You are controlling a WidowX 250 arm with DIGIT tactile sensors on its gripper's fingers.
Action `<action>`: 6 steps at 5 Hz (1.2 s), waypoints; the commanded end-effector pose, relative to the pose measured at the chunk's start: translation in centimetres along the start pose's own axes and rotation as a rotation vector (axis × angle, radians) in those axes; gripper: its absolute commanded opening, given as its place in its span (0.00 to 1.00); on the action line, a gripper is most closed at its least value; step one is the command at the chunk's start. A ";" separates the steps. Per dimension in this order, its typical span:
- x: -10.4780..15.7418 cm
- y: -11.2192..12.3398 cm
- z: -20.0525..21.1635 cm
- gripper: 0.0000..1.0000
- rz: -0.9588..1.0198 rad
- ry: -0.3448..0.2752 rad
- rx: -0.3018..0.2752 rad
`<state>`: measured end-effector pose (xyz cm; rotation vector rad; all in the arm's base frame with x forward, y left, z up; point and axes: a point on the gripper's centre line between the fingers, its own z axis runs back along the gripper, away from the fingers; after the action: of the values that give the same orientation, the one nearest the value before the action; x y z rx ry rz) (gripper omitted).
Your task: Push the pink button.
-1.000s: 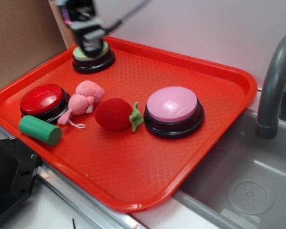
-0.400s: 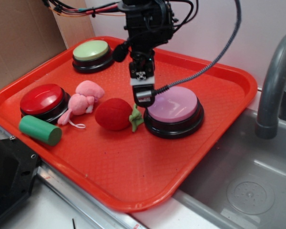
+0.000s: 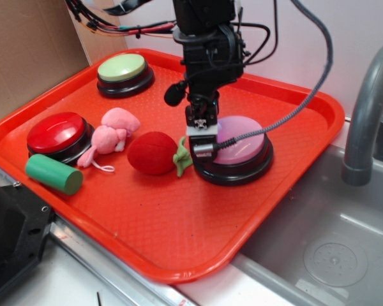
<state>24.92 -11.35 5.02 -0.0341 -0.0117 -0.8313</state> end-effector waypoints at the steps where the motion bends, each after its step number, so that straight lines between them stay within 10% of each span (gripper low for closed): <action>1: 1.0 -1.5 0.4 1.00 -0.018 -0.031 0.008; 6: 0.3 -1.7 7.5 1.00 0.035 -0.018 0.101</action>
<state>24.27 -10.95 10.48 0.0645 0.0235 -0.7920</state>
